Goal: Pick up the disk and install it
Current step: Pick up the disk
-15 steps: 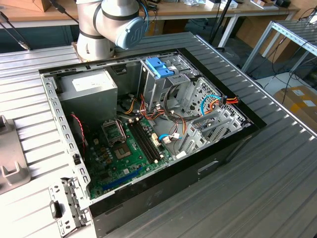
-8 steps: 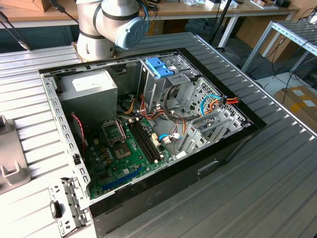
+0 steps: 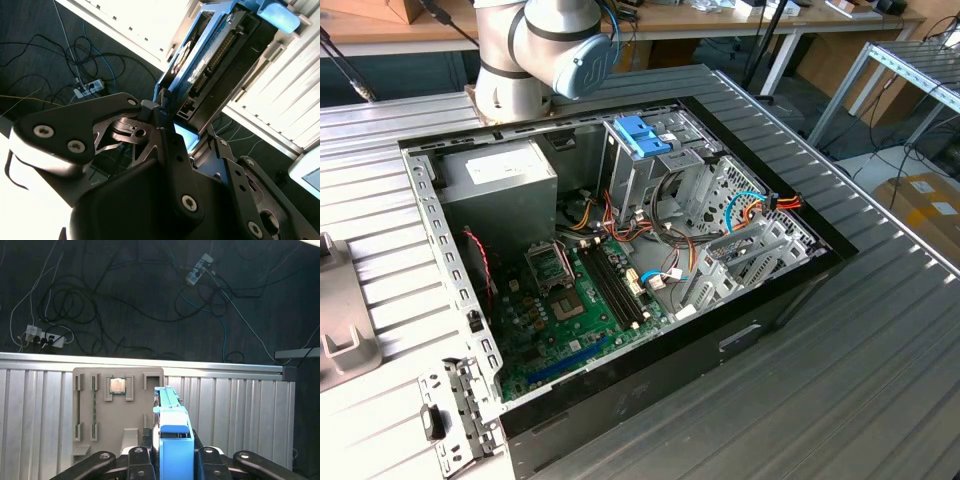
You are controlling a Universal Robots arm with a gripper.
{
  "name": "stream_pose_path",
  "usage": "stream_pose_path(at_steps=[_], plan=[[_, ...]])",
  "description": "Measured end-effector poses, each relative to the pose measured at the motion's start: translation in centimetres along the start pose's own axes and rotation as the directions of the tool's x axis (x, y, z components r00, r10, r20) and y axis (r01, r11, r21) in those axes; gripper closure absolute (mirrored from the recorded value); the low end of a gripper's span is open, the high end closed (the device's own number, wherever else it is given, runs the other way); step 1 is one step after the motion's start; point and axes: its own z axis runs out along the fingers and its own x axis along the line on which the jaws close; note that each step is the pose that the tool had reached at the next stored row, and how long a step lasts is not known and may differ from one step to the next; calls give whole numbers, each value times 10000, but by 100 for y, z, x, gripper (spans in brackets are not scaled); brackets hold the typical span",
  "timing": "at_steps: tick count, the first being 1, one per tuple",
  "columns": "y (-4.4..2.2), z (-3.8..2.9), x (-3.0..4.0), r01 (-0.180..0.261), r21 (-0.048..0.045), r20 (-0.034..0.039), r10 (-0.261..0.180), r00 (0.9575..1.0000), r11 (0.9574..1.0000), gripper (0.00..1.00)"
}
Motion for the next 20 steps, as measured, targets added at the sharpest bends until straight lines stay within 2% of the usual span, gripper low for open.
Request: stream_pose_path(at_steps=[20], plan=[[3,-77,-7,0,0,0,0,10000,10000,63]])
